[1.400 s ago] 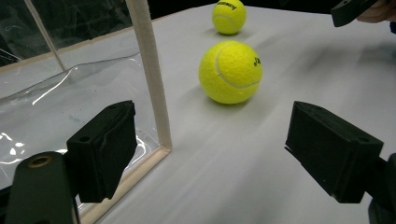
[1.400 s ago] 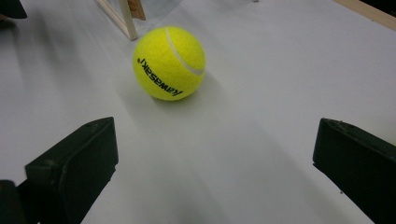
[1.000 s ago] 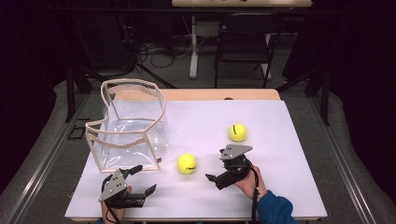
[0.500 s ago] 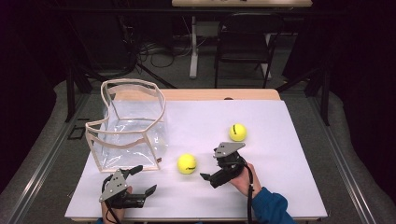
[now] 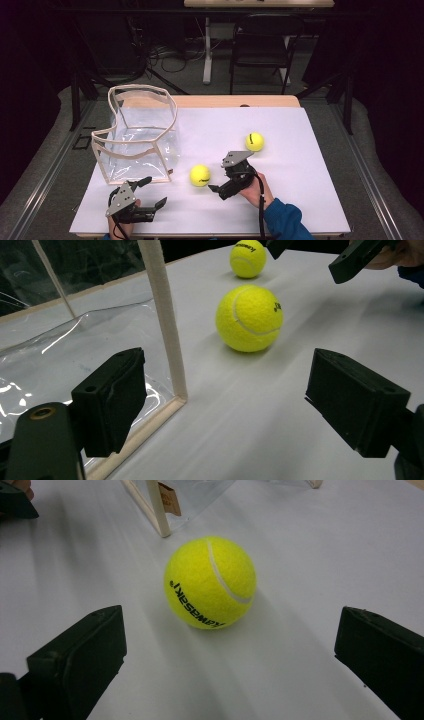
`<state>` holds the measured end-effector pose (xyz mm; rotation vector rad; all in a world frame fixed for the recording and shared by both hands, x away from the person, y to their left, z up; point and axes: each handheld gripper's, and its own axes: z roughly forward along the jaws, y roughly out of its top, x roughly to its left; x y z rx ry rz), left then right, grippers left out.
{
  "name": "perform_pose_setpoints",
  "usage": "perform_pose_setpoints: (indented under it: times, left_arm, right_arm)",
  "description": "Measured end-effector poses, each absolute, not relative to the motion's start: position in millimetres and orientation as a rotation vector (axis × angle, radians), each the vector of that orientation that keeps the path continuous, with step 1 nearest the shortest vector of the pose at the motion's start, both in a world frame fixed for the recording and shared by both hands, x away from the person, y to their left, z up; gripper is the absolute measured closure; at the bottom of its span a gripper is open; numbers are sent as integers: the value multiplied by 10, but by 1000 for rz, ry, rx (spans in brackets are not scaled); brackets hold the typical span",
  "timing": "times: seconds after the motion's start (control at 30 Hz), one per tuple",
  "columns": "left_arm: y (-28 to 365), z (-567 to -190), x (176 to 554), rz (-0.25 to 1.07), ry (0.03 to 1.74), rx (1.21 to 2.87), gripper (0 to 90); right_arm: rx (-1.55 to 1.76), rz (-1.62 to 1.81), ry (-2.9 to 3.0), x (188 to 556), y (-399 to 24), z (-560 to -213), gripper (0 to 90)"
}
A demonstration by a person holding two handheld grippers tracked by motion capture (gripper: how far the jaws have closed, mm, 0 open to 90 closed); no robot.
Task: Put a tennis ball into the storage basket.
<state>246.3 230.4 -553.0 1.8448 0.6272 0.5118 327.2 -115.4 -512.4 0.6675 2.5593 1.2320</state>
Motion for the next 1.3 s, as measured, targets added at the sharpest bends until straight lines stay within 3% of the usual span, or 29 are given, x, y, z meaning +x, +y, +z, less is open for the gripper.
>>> perform_pose_setpoints:
  times: [1.3]
  left_arm:
    - [2301, -5529, 2462, 521, 640, 1829, 158]
  right_arm:
    - [686, 1197, 2654, 3473, -776, -5270, 0]
